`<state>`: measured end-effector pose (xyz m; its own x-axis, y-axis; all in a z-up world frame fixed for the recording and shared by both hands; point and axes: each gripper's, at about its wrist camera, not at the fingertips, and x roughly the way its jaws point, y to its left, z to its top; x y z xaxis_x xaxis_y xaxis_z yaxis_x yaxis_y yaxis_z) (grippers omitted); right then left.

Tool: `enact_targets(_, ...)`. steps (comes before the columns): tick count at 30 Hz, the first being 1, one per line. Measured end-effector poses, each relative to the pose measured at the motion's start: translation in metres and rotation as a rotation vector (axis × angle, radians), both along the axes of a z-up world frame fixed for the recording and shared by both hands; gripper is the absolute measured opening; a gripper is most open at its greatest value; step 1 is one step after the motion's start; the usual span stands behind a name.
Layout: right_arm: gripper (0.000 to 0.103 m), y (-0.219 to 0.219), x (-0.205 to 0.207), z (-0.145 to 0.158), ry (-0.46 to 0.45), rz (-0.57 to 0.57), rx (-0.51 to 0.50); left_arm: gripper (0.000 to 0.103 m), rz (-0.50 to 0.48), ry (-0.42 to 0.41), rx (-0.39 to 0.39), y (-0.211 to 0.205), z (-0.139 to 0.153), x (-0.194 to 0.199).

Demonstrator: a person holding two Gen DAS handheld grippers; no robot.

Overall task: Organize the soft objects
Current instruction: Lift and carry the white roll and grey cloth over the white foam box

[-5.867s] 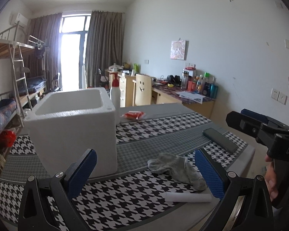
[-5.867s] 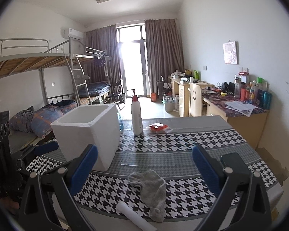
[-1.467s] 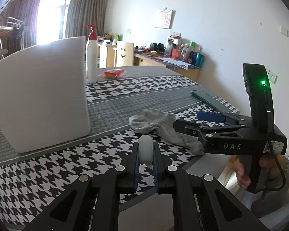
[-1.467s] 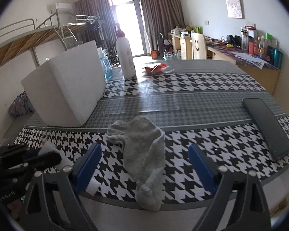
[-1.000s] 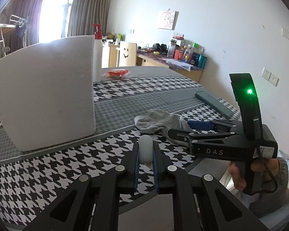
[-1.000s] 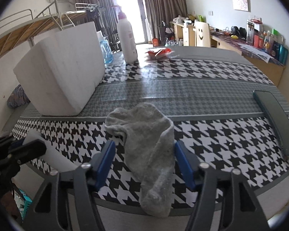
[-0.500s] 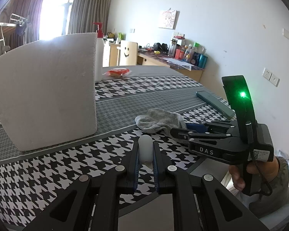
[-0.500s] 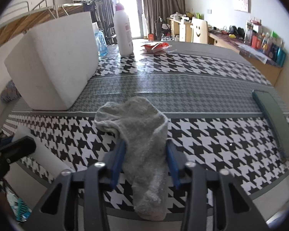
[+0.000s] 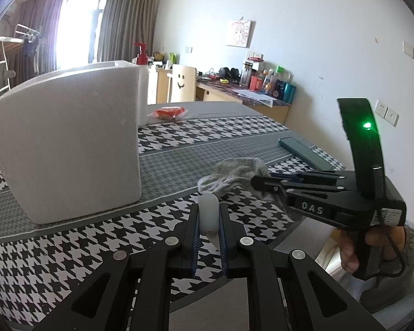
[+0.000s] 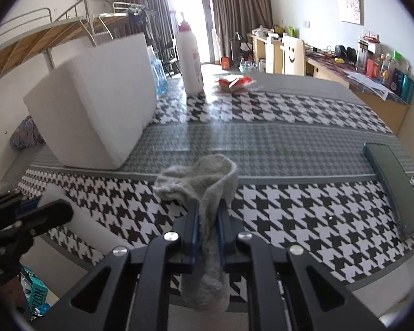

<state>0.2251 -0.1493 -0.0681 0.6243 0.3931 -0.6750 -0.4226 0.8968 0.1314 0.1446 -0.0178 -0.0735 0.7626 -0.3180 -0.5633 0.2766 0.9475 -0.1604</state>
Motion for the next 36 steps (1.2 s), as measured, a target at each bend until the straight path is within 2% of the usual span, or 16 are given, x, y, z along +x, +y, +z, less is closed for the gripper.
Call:
enact_targets(17,0.015,-0.004,-0.018,0.031,-0.096,-0.005,0.031,0.013,0.016,-0.052,0.022,0.004,0.018,-0.008)
enact_targets(36,0.015,-0.009,-0.025,0.044,-0.14,-0.013,0.056,0.013,0.018,-0.1,0.054,0.001,0.031,-0.006)
